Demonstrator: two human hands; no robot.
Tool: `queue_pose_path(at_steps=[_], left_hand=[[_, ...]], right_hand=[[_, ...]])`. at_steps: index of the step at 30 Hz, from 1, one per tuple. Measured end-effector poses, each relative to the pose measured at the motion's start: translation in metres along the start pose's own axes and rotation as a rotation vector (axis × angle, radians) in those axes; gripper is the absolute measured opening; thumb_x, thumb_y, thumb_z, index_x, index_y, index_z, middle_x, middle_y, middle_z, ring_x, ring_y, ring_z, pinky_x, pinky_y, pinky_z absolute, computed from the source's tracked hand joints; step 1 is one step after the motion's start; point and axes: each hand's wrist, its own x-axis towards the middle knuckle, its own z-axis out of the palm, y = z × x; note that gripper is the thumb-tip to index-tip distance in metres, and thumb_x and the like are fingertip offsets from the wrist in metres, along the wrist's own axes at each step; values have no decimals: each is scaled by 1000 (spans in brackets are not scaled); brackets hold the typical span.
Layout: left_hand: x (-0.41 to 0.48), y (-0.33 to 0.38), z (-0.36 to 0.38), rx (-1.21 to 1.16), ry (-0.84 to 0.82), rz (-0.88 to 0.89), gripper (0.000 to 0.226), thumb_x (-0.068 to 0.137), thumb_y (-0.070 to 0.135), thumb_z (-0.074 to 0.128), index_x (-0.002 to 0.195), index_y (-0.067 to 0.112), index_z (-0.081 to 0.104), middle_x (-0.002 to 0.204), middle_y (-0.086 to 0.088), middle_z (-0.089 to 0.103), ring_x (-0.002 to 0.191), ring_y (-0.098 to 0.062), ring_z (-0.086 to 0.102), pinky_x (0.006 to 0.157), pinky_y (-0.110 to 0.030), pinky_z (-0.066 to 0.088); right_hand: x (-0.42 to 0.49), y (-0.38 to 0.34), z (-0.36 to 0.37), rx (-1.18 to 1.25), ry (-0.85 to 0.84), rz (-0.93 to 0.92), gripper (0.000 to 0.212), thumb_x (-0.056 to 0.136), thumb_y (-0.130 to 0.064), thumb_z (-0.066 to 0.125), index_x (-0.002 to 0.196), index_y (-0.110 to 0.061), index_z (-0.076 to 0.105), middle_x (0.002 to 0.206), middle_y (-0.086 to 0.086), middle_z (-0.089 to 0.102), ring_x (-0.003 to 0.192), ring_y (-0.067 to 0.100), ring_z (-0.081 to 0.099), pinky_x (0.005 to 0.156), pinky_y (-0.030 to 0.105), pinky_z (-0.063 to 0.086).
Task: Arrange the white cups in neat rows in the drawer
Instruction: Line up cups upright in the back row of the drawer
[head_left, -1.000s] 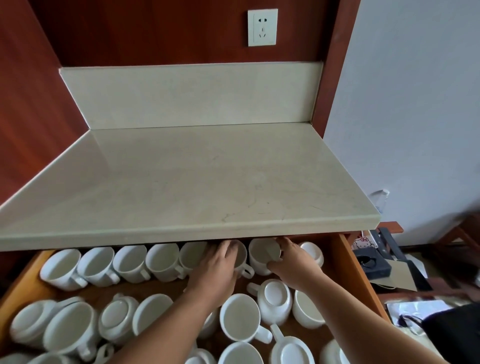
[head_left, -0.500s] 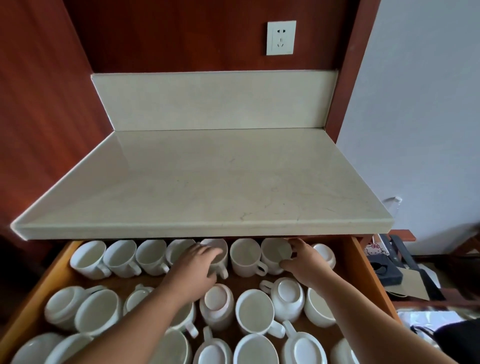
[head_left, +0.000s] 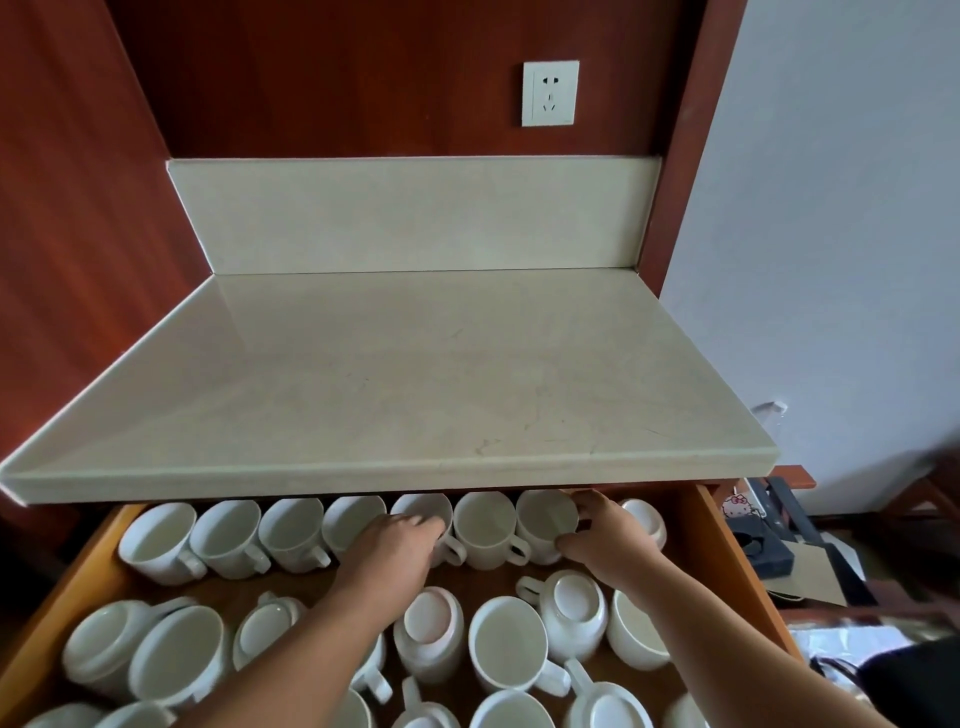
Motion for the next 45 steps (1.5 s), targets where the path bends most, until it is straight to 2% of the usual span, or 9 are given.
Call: queue_pose_path(at_steps=[4, 8, 17, 23, 27, 32, 36, 40, 45], left_hand=[[-1, 6, -7, -19, 81, 17, 12, 84, 24, 67, 91, 26, 58, 86, 3, 67, 81, -24, 64, 68, -36, 48], [0, 20, -14, -120, 170, 182, 38, 78, 25, 75, 115, 25, 66, 111, 7, 68, 99, -19, 64, 83, -37, 56], [20, 47, -8, 135, 94, 343, 38, 44, 19, 96, 61, 28, 63, 58, 11, 58, 57, -13, 63, 56, -23, 53], [23, 48, -1, 138, 48, 278, 40, 53, 7, 86, 67, 28, 55, 65, 8, 56, 64, -18, 62, 58, -29, 54], [19, 55, -6, -15, 57, 168, 17, 76, 19, 73, 88, 27, 64, 86, 7, 67, 85, -20, 66, 71, -36, 57], [18, 80, -21, -196, 128, 148, 24, 86, 22, 67, 109, 23, 69, 105, 6, 69, 98, -19, 63, 82, -34, 53], [23, 107, -28, -276, 79, 158, 32, 94, 29, 62, 126, 27, 66, 123, 11, 66, 111, -13, 60, 87, -24, 45], [27, 130, -30, -429, 44, 126, 37, 96, 37, 64, 132, 33, 60, 129, 21, 57, 95, -2, 55, 76, -7, 35], [37, 139, -28, -587, 29, 117, 43, 91, 30, 64, 133, 35, 60, 133, 19, 57, 119, -1, 56, 102, -20, 43]], right_hand=[[0, 0, -1, -4, 7, -4, 60, 73, -29, 77, 130, -27, 58, 108, -8, 71, 91, 12, 68, 78, 32, 58], [-2, -2, -2, -13, -1, -19, 60, 74, -29, 75, 132, -26, 58, 109, -7, 69, 95, 14, 66, 80, 32, 57], [-27, 28, -52, -181, 194, -37, 32, 92, -31, 59, 123, -27, 63, 119, -5, 59, 112, 16, 53, 90, 29, 43], [-16, 50, -46, -177, 63, 83, 77, 84, -43, 65, 152, -22, 34, 143, 9, 46, 128, 31, 49, 102, 39, 44], [-6, 55, -38, -88, 17, 127, 97, 82, -43, 71, 159, -21, 17, 149, 9, 40, 128, 29, 51, 99, 37, 47], [-5, 61, -38, -70, 84, 133, 89, 78, -38, 77, 153, -23, 31, 135, 5, 50, 117, 26, 58, 93, 37, 52], [-10, 59, -46, 68, 152, 199, 79, 73, -44, 77, 140, -22, 42, 118, 2, 57, 98, 23, 63, 74, 34, 53], [-17, 54, -53, 129, 215, 213, 72, 70, -53, 76, 128, -20, 48, 104, -2, 61, 90, 18, 62, 65, 32, 49], [-37, 45, -62, 185, 290, 212, 69, 74, -47, 74, 130, -18, 46, 121, 2, 59, 107, 22, 58, 81, 35, 48]])
